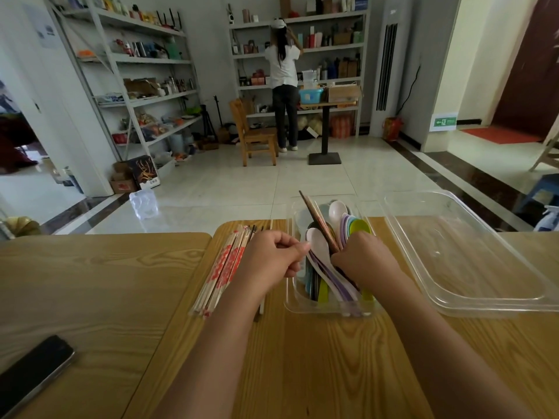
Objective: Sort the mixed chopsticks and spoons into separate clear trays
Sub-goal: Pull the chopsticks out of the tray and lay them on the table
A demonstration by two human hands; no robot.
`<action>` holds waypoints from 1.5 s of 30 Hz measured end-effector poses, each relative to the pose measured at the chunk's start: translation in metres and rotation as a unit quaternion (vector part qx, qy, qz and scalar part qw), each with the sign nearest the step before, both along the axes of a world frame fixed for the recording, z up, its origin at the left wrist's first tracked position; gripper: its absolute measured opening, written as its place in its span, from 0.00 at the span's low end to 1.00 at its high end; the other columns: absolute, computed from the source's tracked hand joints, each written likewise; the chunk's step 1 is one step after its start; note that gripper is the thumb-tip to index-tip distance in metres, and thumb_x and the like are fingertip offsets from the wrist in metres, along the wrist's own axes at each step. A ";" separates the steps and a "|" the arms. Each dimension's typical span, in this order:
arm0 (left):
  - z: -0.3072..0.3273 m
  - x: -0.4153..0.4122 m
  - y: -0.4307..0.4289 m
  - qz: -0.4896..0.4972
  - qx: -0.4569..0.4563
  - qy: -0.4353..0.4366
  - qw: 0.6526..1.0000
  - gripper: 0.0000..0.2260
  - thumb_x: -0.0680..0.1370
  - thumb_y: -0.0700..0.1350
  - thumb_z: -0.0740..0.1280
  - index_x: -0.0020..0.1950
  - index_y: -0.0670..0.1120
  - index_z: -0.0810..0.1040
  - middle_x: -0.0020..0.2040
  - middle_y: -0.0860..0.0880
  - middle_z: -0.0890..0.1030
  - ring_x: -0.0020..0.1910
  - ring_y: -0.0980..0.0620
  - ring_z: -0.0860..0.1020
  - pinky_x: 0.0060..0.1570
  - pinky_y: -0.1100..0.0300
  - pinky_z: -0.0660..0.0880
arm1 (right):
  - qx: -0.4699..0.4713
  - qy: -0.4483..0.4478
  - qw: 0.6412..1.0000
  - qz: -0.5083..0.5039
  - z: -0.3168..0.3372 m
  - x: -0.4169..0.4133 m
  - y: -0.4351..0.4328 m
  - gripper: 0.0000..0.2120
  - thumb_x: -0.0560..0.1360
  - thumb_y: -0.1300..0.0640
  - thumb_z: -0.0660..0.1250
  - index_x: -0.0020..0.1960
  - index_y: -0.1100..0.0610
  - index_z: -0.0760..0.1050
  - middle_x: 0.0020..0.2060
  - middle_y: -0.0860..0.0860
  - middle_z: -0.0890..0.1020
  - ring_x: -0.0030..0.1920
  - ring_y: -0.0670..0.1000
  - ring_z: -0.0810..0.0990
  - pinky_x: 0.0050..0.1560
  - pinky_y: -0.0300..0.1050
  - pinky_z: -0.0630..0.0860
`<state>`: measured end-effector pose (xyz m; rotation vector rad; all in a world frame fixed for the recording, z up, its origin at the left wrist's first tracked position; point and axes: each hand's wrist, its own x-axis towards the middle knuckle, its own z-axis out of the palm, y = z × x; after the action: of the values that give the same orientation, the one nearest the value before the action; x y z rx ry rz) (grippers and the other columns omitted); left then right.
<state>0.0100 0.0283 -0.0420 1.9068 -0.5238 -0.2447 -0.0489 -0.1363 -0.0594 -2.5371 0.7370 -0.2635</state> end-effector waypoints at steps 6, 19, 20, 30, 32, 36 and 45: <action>0.000 0.001 0.002 0.000 -0.005 0.003 1.000 0.05 0.76 0.47 0.72 0.47 0.47 0.81 0.40 0.48 0.85 0.36 0.54 0.83 0.42 0.57 0.83 | 0.025 -0.007 1.000 -0.011 -0.004 0.005 -0.004 0.11 0.75 0.50 0.71 0.43 0.57 0.76 0.32 0.50 0.78 0.29 0.45 0.76 0.27 0.35 0.67; 0.001 0.002 0.004 0.000 -0.009 0.002 1.000 0.04 0.77 0.47 0.72 0.47 0.49 0.80 0.41 0.49 0.85 0.36 0.55 0.83 0.41 0.60 0.82 | 0.005 -0.120 0.993 -0.001 0.022 0.000 -0.003 0.15 0.82 0.55 0.60 0.38 0.58 0.74 0.30 0.54 0.77 0.28 0.49 0.72 0.29 0.42 0.69; 0.002 0.002 0.004 -0.001 -0.010 0.002 1.000 0.03 0.77 0.47 0.72 0.47 0.49 0.80 0.41 0.49 0.84 0.36 0.55 0.82 0.41 0.61 0.82 | 0.027 -0.142 0.990 0.005 0.029 -0.003 -0.002 0.15 0.82 0.54 0.60 0.41 0.59 0.76 0.33 0.56 0.79 0.29 0.50 0.73 0.31 0.43 0.71; 0.011 -0.001 0.003 -0.012 -0.145 0.127 0.981 0.06 0.79 0.45 0.68 0.53 0.46 0.83 0.48 0.47 0.86 0.37 0.55 0.78 0.40 0.61 0.77 | 0.288 -0.064 0.946 0.135 0.052 -0.014 0.021 0.07 0.80 0.57 0.65 0.48 0.60 0.79 0.31 0.51 0.77 0.25 0.44 0.70 0.25 0.34 0.68; 0.012 0.000 0.004 -0.021 -0.163 0.154 0.974 0.06 0.80 0.43 0.67 0.52 0.45 0.83 0.44 0.47 0.85 0.35 0.56 0.77 0.38 0.61 0.77 | 0.292 -0.041 0.942 0.163 0.051 -0.013 0.026 0.10 0.80 0.56 0.65 0.49 0.62 0.79 0.31 0.52 0.77 0.25 0.43 0.69 0.25 0.34 0.68; 0.013 0.004 0.008 -0.021 -0.191 0.185 0.964 0.05 0.79 0.41 0.67 0.49 0.43 0.83 0.38 0.48 0.82 0.31 0.57 0.75 0.35 0.64 0.75 | 0.284 -0.042 0.944 0.163 0.048 -0.011 0.031 0.12 0.79 0.54 0.67 0.47 0.64 0.79 0.31 0.53 0.77 0.24 0.42 0.70 0.25 0.32 0.69; -0.003 0.045 0.063 0.201 0.100 -0.078 0.971 0.07 0.78 0.47 0.70 0.42 0.46 0.81 0.35 0.50 0.82 0.29 0.55 0.79 0.29 0.62 0.74 | 0.195 -0.107 0.969 0.111 0.045 -0.011 0.023 0.09 0.78 0.52 0.67 0.44 0.57 0.80 0.34 0.55 0.82 0.35 0.55 0.75 0.39 0.50 0.77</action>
<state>0.0554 0.0914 -0.0445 2.1916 -0.2093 0.1221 -0.0599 -0.1129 -0.0139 -2.1498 0.3741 -0.2793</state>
